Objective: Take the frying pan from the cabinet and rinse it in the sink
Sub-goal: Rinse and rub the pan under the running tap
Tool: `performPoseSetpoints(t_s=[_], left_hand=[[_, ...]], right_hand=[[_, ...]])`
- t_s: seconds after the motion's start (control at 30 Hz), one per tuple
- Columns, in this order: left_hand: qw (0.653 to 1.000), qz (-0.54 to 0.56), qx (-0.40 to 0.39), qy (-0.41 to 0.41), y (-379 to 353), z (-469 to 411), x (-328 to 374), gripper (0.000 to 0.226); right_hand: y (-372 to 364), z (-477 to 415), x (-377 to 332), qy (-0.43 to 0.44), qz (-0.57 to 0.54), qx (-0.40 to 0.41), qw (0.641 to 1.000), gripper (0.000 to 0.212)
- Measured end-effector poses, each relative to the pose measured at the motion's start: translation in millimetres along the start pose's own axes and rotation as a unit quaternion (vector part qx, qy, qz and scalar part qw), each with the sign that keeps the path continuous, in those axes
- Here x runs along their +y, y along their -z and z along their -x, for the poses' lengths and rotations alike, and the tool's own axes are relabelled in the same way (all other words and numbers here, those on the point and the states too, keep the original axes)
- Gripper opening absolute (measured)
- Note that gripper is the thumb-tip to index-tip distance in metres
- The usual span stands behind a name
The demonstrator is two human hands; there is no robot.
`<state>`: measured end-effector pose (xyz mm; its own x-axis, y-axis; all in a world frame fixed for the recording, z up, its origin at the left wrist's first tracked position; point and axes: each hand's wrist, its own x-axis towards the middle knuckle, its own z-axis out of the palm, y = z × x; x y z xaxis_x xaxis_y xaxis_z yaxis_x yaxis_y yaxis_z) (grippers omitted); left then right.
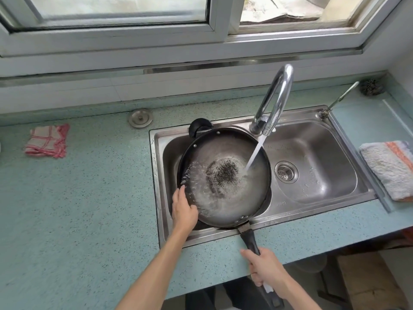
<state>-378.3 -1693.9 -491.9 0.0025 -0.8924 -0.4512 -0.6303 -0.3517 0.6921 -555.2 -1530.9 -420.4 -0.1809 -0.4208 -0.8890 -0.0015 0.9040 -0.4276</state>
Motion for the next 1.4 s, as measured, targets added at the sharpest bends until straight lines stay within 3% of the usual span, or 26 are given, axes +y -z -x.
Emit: performPoseSetpoints(t_s=[0.17,0.3,0.53,0.8,1.0,1.2,1.4], left_hand=[[0.998,-0.023,0.064,-0.009,14,1,6,0.073],[0.994,-0.078,0.055,-0.044,18,7,6,0.074],[0.993,-0.099,0.061,-0.016,23,11,25,0.080],[0.985,-0.143,0.092,-0.011,29,32,53,0.059],[0.973,-0.180,0.140,-0.029,40,50,83,0.048],[0.958,-0.212,0.169,-0.088,41,68,122,0.033],[0.939,-0.267,0.184,-0.114,36,80,159,0.032]], right_hand=[[11,-3,-2,0.001,0.004,-0.036,0.999,0.033],[19,-9,1,0.000,0.009,-0.057,0.998,0.035],[32,-12,1,0.019,0.030,-0.085,0.996,0.031],[42,-9,-2,0.040,0.055,-0.079,0.995,0.027],[39,0,9,0.098,0.074,-0.032,0.992,0.028],[56,-1,14,0.092,0.046,-0.090,0.991,0.031],[78,-7,13,0.062,0.009,-0.151,0.986,0.024]])
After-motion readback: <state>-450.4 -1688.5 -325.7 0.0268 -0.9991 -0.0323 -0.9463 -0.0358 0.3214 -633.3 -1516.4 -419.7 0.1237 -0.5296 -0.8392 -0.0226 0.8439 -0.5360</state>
